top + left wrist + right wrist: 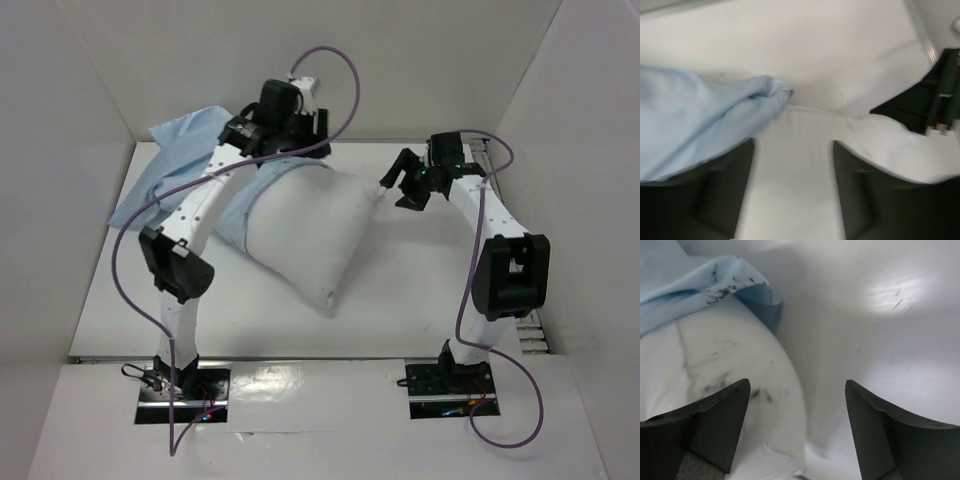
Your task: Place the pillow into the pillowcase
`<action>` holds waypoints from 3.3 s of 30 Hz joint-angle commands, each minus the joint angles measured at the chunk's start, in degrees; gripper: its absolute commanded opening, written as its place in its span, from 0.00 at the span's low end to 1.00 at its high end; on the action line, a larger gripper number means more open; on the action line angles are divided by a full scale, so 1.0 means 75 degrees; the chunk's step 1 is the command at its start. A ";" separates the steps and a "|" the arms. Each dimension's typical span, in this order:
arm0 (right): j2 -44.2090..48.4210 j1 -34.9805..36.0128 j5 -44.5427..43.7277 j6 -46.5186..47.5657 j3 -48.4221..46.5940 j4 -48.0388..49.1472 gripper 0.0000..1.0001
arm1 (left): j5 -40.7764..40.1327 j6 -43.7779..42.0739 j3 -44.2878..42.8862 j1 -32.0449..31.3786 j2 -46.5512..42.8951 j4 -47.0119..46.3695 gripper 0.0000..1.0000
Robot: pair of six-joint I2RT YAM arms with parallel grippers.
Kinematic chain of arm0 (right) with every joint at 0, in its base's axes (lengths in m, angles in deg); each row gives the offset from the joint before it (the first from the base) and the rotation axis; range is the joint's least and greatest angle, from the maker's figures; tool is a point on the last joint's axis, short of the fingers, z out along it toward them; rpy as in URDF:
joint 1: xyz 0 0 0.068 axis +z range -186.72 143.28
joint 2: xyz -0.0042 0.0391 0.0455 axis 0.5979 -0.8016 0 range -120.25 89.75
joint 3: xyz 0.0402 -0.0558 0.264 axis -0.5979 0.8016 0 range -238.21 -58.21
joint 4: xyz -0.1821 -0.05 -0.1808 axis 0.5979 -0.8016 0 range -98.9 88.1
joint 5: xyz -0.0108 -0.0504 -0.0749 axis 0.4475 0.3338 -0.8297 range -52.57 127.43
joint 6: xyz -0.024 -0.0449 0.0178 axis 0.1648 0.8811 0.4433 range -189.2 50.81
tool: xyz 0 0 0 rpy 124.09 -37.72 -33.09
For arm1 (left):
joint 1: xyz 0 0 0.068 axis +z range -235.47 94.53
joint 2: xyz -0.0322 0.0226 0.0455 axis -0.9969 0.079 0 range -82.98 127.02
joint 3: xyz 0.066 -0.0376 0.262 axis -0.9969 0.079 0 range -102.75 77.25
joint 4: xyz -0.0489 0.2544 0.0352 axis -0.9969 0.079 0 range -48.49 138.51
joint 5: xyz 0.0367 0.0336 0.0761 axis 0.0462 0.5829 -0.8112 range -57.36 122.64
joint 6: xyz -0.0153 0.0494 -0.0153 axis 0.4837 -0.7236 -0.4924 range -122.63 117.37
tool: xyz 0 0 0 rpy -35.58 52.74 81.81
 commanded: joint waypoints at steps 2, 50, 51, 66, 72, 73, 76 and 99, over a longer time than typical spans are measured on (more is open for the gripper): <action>0.0251 -0.0624 -0.1002 0.0111 -0.0627 0.0615 0.87 | -0.0613 -0.0368 0.0366 0.0174 -0.1928 -0.0463 0.29; 0.0531 0.0468 0.2395 -0.3834 0.0711 0.7628 0.00 | 0.1152 -0.0193 -0.1882 0.1440 -0.0818 0.0661 0.00; 0.0743 0.0302 0.2302 -0.4151 0.0710 0.7855 0.00 | 0.1422 -0.0053 -0.2161 0.1440 -0.0817 0.0593 0.00; 0.2035 0.0932 0.0121 -0.4049 0.4178 0.7949 0.00 | 0.2457 0.2174 0.9410 -0.1078 -0.5950 -0.2559 0.00; 0.1823 0.1191 -0.0172 -0.3732 0.4060 0.7551 0.00 | 0.1907 0.2129 0.8529 -0.1490 -0.5660 -0.2560 0.00; 0.1823 0.1191 -0.0172 -0.3825 0.4131 0.7552 0.00 | 0.1905 0.2058 0.8245 -0.1490 -0.5506 -0.2560 0.00; 0.2009 0.0842 -0.0068 -0.3978 0.4132 0.7552 0.00 | 0.1905 0.1590 0.6949 -0.1490 -0.4631 -0.2315 0.00; 0.4670 -0.1036 0.0285 -0.3556 0.6434 0.5525 0.00 | 0.2984 0.1752 0.6935 -0.2708 -0.3277 -0.2420 0.00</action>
